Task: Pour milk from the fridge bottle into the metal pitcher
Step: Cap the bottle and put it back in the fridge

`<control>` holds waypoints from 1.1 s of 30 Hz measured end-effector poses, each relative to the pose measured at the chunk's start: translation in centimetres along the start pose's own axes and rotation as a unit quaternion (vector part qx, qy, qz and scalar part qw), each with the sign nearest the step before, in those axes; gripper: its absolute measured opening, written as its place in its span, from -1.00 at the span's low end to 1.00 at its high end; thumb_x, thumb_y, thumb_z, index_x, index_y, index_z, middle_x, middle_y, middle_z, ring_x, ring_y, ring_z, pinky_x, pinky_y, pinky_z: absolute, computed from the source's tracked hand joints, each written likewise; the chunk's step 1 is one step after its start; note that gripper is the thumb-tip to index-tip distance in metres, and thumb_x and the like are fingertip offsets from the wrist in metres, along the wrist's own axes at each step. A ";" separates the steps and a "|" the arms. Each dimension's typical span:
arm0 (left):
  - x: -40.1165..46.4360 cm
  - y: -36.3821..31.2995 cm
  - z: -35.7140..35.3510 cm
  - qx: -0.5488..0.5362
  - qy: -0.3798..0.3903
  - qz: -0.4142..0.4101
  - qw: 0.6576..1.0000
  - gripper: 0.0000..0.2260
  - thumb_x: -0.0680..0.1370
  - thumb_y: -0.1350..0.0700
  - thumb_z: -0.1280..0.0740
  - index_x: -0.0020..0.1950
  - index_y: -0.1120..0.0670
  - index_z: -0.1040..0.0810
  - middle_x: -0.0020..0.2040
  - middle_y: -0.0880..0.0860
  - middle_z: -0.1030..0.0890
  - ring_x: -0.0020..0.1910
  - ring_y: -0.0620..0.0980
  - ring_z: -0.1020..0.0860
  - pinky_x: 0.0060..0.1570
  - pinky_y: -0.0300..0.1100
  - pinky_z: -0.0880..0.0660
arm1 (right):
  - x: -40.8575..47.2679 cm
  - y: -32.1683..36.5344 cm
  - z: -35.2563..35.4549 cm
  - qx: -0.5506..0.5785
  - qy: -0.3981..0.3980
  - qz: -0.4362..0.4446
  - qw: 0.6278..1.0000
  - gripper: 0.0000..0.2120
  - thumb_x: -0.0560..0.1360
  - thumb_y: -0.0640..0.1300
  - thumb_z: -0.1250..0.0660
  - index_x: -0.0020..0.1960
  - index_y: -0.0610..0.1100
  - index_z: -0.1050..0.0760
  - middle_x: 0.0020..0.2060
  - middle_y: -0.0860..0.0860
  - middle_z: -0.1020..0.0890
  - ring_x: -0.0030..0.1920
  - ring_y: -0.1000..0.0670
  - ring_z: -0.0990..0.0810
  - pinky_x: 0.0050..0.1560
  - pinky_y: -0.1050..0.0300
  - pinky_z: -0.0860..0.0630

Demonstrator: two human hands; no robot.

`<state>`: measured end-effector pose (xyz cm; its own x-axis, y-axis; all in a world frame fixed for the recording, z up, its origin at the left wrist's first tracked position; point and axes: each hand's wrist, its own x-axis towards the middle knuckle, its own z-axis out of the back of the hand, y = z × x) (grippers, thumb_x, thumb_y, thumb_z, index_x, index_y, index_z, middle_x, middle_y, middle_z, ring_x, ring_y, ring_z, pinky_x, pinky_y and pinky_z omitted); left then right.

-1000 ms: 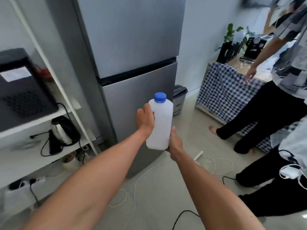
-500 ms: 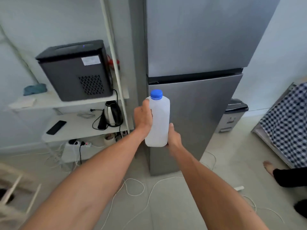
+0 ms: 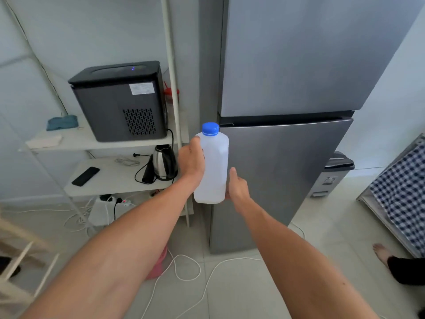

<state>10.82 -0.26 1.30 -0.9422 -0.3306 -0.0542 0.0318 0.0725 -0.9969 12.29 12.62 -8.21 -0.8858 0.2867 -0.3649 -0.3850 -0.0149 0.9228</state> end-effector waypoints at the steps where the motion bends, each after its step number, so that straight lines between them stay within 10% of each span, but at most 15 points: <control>1: 0.4 -0.1 0.0 0.003 0.004 -0.001 1.000 -0.56 0.53 -0.06 -0.24 -0.51 -0.02 -0.18 -0.50 -0.07 -0.29 -0.47 -0.01 -0.24 -0.36 -0.15 -0.20 | 0.1 0.9 0.1 -0.017 -0.027 0.026 0.999 -0.48 0.64 0.20 -0.05 -0.18 -0.25 -0.38 -0.28 -0.03 -0.50 -0.26 -0.06 -0.47 -0.12 0.01 -0.48; 10: 2.6 -0.2 -0.2 0.008 0.039 -0.010 0.999 -0.61 0.53 -0.03 -0.22 -0.44 -0.01 -0.17 -0.48 -0.06 -0.26 -0.47 -0.01 -0.23 -0.38 -0.16 -0.17 | 4.7 12.4 0.9 -0.192 -0.107 0.242 0.945 -0.61 0.69 0.07 -0.03 -0.29 -0.03 -0.22 -0.19 0.02 -0.38 -0.15 -0.06 -0.33 -0.08 0.04 -0.31; 23: 4.1 0.5 -0.4 0.019 0.042 -0.013 0.999 -0.58 0.53 -0.03 -0.22 -0.49 -0.04 -0.16 -0.46 -0.05 -0.25 -0.44 0.00 -0.22 -0.36 -0.14 -0.17 | 9.1 15.8 1.6 -0.188 -0.060 0.138 0.971 -0.50 0.64 0.30 -0.15 -0.09 -0.14 -0.48 -0.26 0.00 -0.51 -0.08 -0.13 -0.55 0.20 -0.11 -0.58; 33: 3.6 1.2 0.6 0.015 0.014 -0.014 1.000 -0.58 0.51 -0.03 -0.22 -0.51 -0.03 -0.18 -0.47 -0.05 -0.25 -0.40 0.03 -0.22 -0.32 -0.11 -0.18 | 6.9 14.7 1.5 -0.211 -0.125 0.112 0.963 -0.21 0.46 0.53 -0.11 0.04 -0.22 -0.53 0.08 -0.15 -0.64 -0.10 -0.24 -0.70 0.09 -0.08 -0.62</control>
<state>7.66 -1.90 -0.17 -0.9516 -0.3063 -0.0259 0.0159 0.0350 -0.9993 0.92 15.84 3.01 -0.8886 0.4529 -0.0732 -0.3103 -0.4758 0.8230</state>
